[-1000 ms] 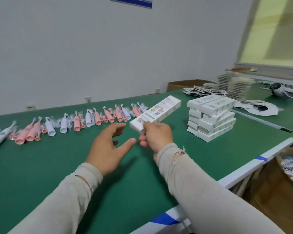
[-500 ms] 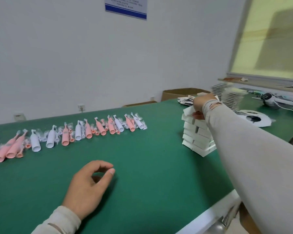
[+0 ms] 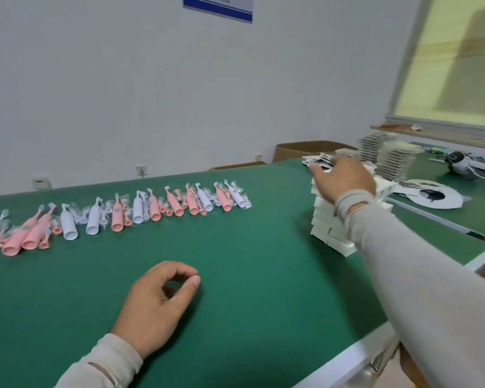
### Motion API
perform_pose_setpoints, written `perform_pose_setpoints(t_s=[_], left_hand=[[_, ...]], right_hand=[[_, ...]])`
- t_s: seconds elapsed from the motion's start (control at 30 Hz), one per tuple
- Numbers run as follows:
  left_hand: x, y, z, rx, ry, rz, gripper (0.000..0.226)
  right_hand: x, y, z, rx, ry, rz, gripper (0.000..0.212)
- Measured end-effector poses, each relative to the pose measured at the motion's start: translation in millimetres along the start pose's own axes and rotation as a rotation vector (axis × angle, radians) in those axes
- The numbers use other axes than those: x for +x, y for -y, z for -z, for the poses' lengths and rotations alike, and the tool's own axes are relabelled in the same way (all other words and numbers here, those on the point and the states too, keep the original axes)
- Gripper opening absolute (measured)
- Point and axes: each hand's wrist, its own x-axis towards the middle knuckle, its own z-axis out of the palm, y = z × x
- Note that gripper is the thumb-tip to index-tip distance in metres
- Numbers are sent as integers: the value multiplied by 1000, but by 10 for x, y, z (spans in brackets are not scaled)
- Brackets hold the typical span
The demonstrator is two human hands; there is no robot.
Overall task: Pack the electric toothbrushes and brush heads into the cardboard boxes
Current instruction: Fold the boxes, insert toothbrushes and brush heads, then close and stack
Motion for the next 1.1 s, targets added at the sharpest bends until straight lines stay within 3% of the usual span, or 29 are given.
perform_pose_setpoints(t_s=[0.07,0.2,0.27,0.43,0.6,0.7,0.8,0.9,1.1], left_hand=[[48,25,59,74,-7,42,17],[96,86,296,365,63,226,12],[-8,106,486,547,73,284,20],[-382,146,1003,819,62,345,33],[-778,193,1597,880,-21,463,34],[-896,258,2079,984,-183,517,42],[-965,342,2533,1169,-255,677,58],[-994,465,2770,1276,-147,934,66],[-834,628,2898,1266,-288,941,59]], right_hand=[[-396,298,-130,181,-36,138,44],[-1318,992,-561,303,345,367,28],[-1696,1299,-778,321,533,442,28],[-2314,1916,-1018,430,735,553,23],[-2844,2105,-1226,474,617,738,15],[-2903,2091,-1290,456,642,835,13],[-2903,2045,-1304,458,683,822,13],[-2893,2018,-1304,501,677,778,13],[-2864,1965,-1327,587,662,717,16]])
